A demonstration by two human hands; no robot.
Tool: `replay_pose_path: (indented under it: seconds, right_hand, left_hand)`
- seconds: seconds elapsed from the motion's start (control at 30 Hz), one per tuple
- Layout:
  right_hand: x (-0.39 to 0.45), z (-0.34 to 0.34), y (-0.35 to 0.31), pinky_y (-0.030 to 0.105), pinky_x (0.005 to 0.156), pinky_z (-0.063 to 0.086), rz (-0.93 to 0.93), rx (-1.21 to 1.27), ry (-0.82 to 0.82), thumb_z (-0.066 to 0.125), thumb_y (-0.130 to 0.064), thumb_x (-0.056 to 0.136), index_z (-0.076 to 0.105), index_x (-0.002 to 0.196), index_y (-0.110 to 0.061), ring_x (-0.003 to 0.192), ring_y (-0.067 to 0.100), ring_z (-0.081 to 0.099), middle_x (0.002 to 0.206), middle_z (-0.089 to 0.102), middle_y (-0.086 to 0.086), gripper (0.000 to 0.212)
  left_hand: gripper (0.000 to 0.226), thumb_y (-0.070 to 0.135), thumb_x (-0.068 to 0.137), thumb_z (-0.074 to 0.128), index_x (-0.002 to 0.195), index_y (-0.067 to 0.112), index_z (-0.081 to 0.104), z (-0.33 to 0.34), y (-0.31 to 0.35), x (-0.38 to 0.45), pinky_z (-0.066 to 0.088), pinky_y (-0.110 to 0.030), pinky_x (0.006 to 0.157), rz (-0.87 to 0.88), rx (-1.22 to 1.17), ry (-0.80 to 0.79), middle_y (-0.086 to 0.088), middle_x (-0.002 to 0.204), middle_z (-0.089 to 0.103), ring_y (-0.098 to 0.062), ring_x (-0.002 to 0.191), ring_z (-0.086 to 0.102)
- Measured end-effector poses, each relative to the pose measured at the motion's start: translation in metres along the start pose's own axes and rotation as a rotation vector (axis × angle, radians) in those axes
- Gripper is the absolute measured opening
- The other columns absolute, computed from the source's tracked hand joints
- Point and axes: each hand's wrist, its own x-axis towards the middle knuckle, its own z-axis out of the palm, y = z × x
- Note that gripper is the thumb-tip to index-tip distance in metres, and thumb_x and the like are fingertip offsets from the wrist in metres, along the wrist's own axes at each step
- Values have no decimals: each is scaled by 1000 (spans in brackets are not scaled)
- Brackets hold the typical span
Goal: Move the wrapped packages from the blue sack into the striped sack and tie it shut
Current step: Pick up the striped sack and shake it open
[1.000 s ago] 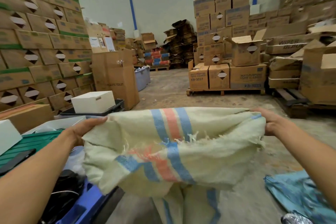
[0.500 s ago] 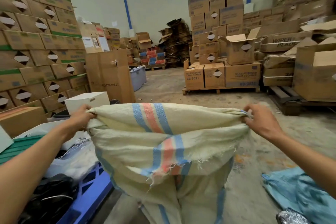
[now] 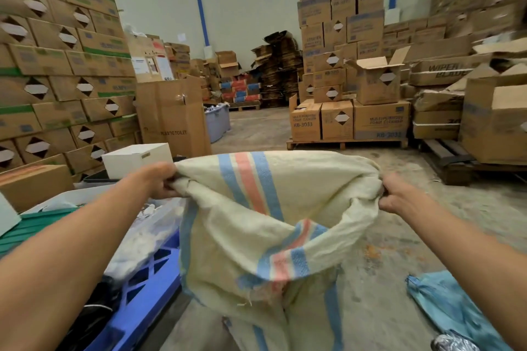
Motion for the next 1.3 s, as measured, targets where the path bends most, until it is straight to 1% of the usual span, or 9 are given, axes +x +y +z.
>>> replay_pose_path:
  seconds: [0.07,0.13,0.33,0.6,0.77,0.87,1.07,1.17,1.3]
  right_hand:
    - [-1,10,-23,37,58,60,-175,-35,-48,52,-18,95,62,107,-9,89,26,65,103,66,13,17]
    - [-1,14,-43,38,69,57,-371,-271,-80,77,-13,78,50,123,-9,99,26,64,116,61,12,52]
    - [-2,24,-88,40,73,47,-972,-1633,380,57,1,83,44,115,-19,101,35,57,105,55,8,40]
    - [3,71,-166,44,84,45,-892,-802,611,41,-10,98,47,119,-16,98,36,53,120,56,23,23]
    - [4,74,-178,38,82,51,-805,-296,297,36,-1,97,51,127,-9,102,28,52,108,58,11,34]
    - [18,46,-164,31,56,59,-555,-162,108,32,3,98,65,112,-10,100,31,61,86,71,7,39]
    - [9,-13,-110,52,71,50,-153,-296,126,22,8,65,50,115,-5,94,40,56,106,56,21,59]
    - [5,-38,-92,51,76,51,-56,-398,235,27,3,67,52,111,-5,95,39,58,109,57,20,52]
    - [1,-46,-73,41,68,56,18,-537,292,34,-4,69,52,88,-8,74,32,59,79,58,15,27]
  left_hand:
    - [19,4,97,46,113,8,55,-2,26,0,60,-40,76,-44,-361,-12,-16,115,63,-30,104,63]
    - [22,6,101,38,116,9,54,0,50,-9,49,-50,99,-13,-626,-15,-16,130,57,-33,121,56]
    - [46,19,103,21,139,13,49,0,102,-21,31,-67,104,276,-826,7,-12,141,51,-37,131,45]
    - [37,24,91,46,123,23,65,-13,166,5,57,-52,81,546,-948,81,-9,116,68,-31,104,66]
    - [38,27,98,36,124,22,64,4,166,-31,56,-47,88,564,-1006,75,-7,117,67,-27,105,64]
    - [45,33,100,24,112,22,66,8,137,-38,53,-43,88,491,-1010,25,-6,105,68,-26,97,63]
    - [22,23,84,36,80,13,54,-13,54,-33,51,-39,66,208,-524,-65,-13,80,60,-33,75,59]
    - [32,35,91,55,95,4,62,-23,17,-40,57,-33,57,146,-44,-172,-16,72,70,-29,60,68]
    - [43,36,79,77,113,15,59,-22,-10,-45,57,-38,73,70,381,-333,-7,88,77,-25,83,73]
